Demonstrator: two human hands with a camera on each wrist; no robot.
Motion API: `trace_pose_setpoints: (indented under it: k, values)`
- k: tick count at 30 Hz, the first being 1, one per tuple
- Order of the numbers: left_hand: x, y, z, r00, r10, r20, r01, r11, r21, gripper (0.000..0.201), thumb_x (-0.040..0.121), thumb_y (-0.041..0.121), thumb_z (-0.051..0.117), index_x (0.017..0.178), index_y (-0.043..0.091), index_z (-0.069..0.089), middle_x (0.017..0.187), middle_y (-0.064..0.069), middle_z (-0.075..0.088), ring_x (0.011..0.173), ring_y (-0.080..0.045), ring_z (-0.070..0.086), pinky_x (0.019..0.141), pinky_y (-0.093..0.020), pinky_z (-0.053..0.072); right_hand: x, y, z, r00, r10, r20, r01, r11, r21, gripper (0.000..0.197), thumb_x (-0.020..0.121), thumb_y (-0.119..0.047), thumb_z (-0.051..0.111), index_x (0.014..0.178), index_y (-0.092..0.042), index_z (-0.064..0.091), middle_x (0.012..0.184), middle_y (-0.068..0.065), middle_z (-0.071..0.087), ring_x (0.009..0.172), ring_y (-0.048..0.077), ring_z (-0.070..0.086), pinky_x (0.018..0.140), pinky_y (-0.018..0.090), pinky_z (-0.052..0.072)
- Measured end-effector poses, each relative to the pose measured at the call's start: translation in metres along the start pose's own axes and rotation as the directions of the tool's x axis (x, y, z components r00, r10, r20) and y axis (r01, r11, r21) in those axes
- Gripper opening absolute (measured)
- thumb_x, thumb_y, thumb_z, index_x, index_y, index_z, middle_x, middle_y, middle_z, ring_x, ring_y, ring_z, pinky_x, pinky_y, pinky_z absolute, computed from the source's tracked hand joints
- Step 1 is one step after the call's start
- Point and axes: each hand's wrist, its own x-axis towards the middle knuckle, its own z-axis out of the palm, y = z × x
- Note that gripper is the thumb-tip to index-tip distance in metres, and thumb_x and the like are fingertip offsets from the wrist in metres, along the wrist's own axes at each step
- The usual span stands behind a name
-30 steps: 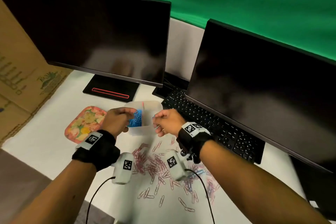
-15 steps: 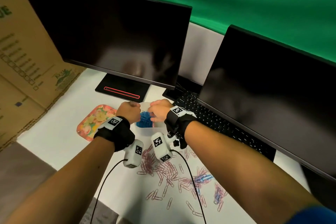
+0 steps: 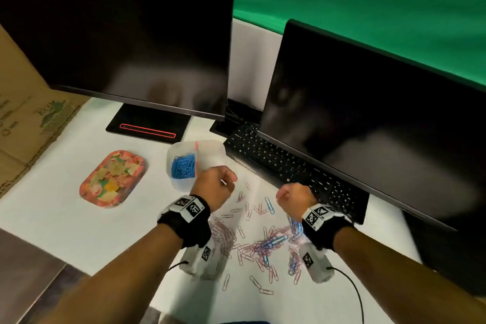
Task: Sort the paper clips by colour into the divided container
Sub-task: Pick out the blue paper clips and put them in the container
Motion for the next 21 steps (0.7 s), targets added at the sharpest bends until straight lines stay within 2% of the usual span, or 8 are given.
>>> trace_pose_setpoints:
  k: [2,5,7,9,13,15,17,21]
  values:
    - [-0.011,0.002,0.03,0.991,0.04,0.128,-0.056,0.992,0.117,0.015,0.08,0.006,0.061,0.079,0.02,0.068,0.076,0.004,0.067,0.062,-0.009,0.057,0.066,-0.018,0.046,0.001,0.009,0.011,1.0,0.028,-0.001,-0.028,1.0,-0.014,0.019,0.085,-0.02,0.052,0.085,-0.025,0.07,0.096,0.005,0.071,0.073,0.02,0.062,0.066,0.023,0.054]
    - [-0.032,-0.001,0.067,0.952,0.041,0.303,-0.142,0.938,0.317,0.01,0.08,0.018,0.057,0.077,0.019,0.066,0.083,0.003,0.07,0.074,-0.016,0.063,0.068,-0.023,0.052,0.006,0.002,0.025,0.999,-0.044,0.002,0.044,0.999,-0.024,0.014,0.086,-0.026,0.061,0.098,-0.027,0.067,0.106,0.003,0.068,0.093,0.021,0.066,0.083,0.031,0.056]
    - [-0.044,-0.004,0.088,0.923,0.008,0.385,-0.19,0.878,0.438,0.008,0.081,0.02,0.057,0.08,0.02,0.065,0.09,0.003,0.067,0.081,-0.017,0.061,0.069,-0.024,0.049,0.01,-0.005,0.032,0.995,-0.104,0.003,0.104,0.994,-0.04,0.018,0.088,-0.025,0.061,0.106,-0.025,0.065,0.113,0.002,0.065,0.1,0.022,0.063,0.085,0.03,0.054]
    - [-0.051,-0.008,0.102,0.92,-0.012,0.393,-0.202,0.842,0.5,0.006,0.083,0.023,0.057,0.083,0.024,0.063,0.095,0.002,0.062,0.089,-0.02,0.06,0.071,-0.025,0.044,0.012,-0.007,0.036,0.991,-0.131,0.004,0.131,0.988,-0.079,0.021,0.089,-0.019,0.059,0.109,-0.022,0.063,0.115,0.004,0.063,0.101,0.023,0.063,0.083,0.029,0.053]
    - [-0.051,-0.014,0.114,0.935,-0.028,0.354,-0.181,0.821,0.541,0.018,0.086,0.02,0.053,0.1,0.021,0.065,0.108,-0.002,0.061,0.099,-0.025,0.059,0.076,-0.028,0.045,0.013,-0.002,0.041,0.993,-0.116,0.016,0.117,0.99,-0.082,0.031,0.088,-0.003,0.052,0.111,-0.02,0.062,0.114,0.007,0.064,0.1,0.024,0.064,0.078,0.026,0.052]
    - [-0.049,-0.016,0.114,0.94,-0.037,0.338,-0.163,0.824,0.543,0.016,0.085,0.02,0.057,0.099,0.022,0.065,0.107,-0.001,0.062,0.097,-0.023,0.06,0.074,-0.027,0.045,0.012,0.0,0.039,0.995,-0.099,0.023,0.101,0.992,-0.072,0.033,0.088,-0.001,0.052,0.114,-0.019,0.059,0.115,0.009,0.064,0.1,0.026,0.064,0.076,0.026,0.051]
    - [-0.045,-0.017,0.11,0.945,-0.055,0.323,-0.126,0.848,0.515,0.014,0.083,0.022,0.059,0.095,0.024,0.066,0.104,0.001,0.065,0.094,-0.021,0.061,0.075,-0.028,0.049,0.012,0.002,0.036,0.997,-0.067,0.048,0.069,0.996,-0.051,0.035,0.087,-0.001,0.053,0.117,-0.019,0.057,0.117,0.009,0.062,0.102,0.026,0.064,0.079,0.028,0.055]
    - [-0.04,-0.019,0.097,0.956,-0.056,0.289,-0.082,0.892,0.444,0.011,0.081,0.021,0.059,0.084,0.024,0.069,0.094,0.007,0.069,0.087,-0.016,0.063,0.076,-0.027,0.053,0.011,0.01,0.034,0.996,-0.049,0.08,0.046,0.998,0.035,0.033,0.087,-0.004,0.049,0.113,-0.022,0.061,0.118,0.005,0.062,0.102,0.024,0.064,0.085,0.032,0.056]
